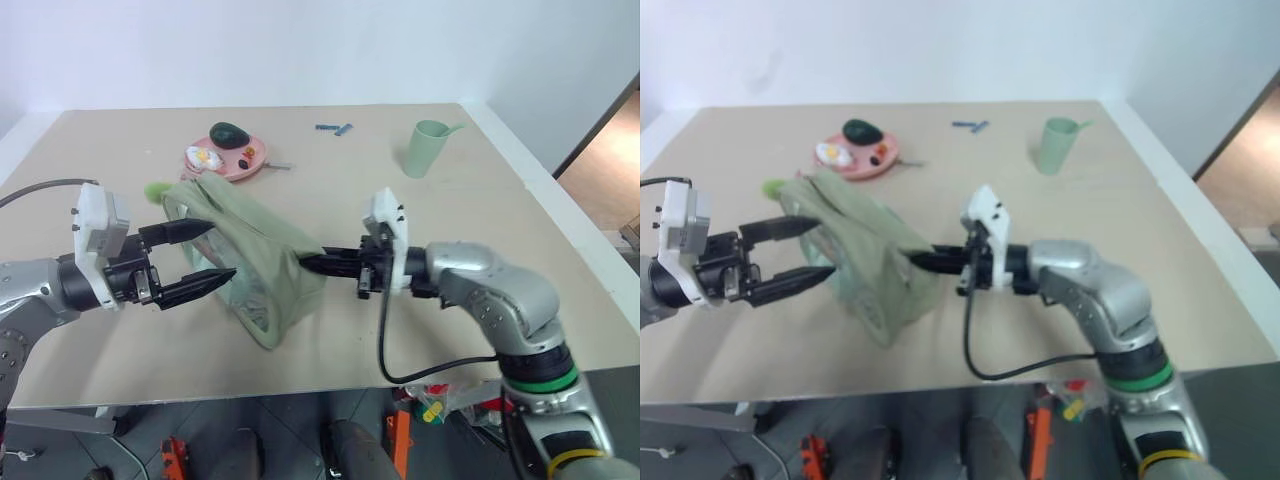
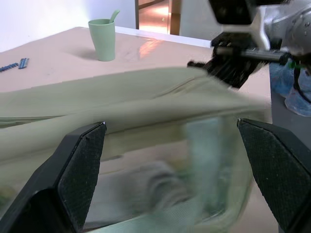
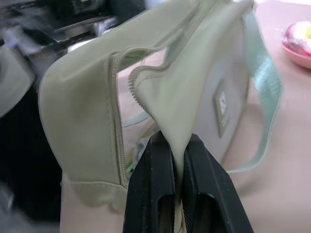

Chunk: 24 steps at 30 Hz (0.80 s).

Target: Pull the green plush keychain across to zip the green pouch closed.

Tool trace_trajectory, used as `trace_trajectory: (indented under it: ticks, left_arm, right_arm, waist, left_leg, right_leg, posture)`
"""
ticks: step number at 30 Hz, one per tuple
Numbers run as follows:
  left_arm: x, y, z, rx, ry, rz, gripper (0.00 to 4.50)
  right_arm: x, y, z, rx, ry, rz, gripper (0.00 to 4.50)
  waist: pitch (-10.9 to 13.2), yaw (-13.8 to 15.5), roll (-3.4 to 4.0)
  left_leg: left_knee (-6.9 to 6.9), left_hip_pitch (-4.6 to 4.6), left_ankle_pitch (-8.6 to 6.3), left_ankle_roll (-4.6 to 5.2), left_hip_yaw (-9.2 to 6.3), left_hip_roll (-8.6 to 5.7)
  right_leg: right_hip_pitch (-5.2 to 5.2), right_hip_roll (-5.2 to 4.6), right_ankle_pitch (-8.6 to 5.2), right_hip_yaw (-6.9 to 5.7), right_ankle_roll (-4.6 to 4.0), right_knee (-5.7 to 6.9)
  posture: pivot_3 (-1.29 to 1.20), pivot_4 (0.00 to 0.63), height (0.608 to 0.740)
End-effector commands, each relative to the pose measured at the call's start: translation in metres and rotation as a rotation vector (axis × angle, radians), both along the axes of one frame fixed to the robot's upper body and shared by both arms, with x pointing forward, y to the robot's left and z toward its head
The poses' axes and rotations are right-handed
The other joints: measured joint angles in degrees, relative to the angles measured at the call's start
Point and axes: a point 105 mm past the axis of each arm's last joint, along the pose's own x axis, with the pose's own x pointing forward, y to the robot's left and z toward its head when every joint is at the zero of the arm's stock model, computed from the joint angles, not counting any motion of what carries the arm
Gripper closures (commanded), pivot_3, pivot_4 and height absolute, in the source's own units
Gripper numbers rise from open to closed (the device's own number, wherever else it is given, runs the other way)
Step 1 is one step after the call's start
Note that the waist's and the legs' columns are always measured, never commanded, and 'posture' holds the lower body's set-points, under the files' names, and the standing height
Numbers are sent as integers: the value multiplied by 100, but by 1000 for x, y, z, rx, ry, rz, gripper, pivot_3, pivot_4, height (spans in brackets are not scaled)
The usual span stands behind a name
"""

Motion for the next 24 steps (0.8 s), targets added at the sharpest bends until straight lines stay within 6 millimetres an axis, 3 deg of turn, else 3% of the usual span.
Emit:
trace_trajectory:
  ticks: [1,5,9,13,16,22,24]
  left_arm:
    - [-2,-6,4,-2,-36,-25,0]
    - [-5,-16,1,-16,-25,-60,0]
    - [-7,-28,-2,-36,-17,-88,0]
    - [-12,-39,-8,-47,0,-113,0]
    - [-12,-44,-7,-73,6,-109,0]
    - [-10,-48,-10,-91,15,-105,0]
    - [-9,-49,-10,-95,17,-104,0]
  right_arm:
    - [18,-30,25,-66,-160,41,4475]
    - [54,-55,27,-183,-273,30,4475]
    - [80,-60,34,-214,-347,14,4475]
    - [89,-60,38,-192,-377,8,3122]
    - [91,-60,53,-88,-389,-32,2062]
    - [79,-87,81,118,-342,-177,13]
    - [68,-95,85,167,-347,-226,13]
  waist:
    - [0,-2,-1]
    - [0,-19,-2]
    - [1,-33,-1]
    - [1,-24,-1]
    - [1,-9,-1]
    - [1,19,-1]
    - [1,53,-1]
  left_leg:
    - [1,0,0,0,2,0]
    - [4,2,0,0,3,2]
    - [-1,5,0,1,10,5]
    - [-4,4,0,1,7,7]
    - [-5,1,0,1,7,2]
    - [-1,-4,0,0,5,-2]
    - [0,-5,0,1,-4,-4]
  right_leg:
    - [0,0,1,1,1,0]
    - [1,3,4,1,1,-1]
    - [-2,7,11,9,-4,0]
    - [-3,8,11,9,-5,1]
    - [-2,0,12,9,-6,0]
    - [-3,-4,18,10,-12,1]
    - [2,-5,10,3,0,1]
  posture:
    - [0,150,740]
    - [0,150,740]
    - [0,150,740]
    - [0,150,740]
    - [0,150,740]
    - [0,150,740]
    - [0,150,740]
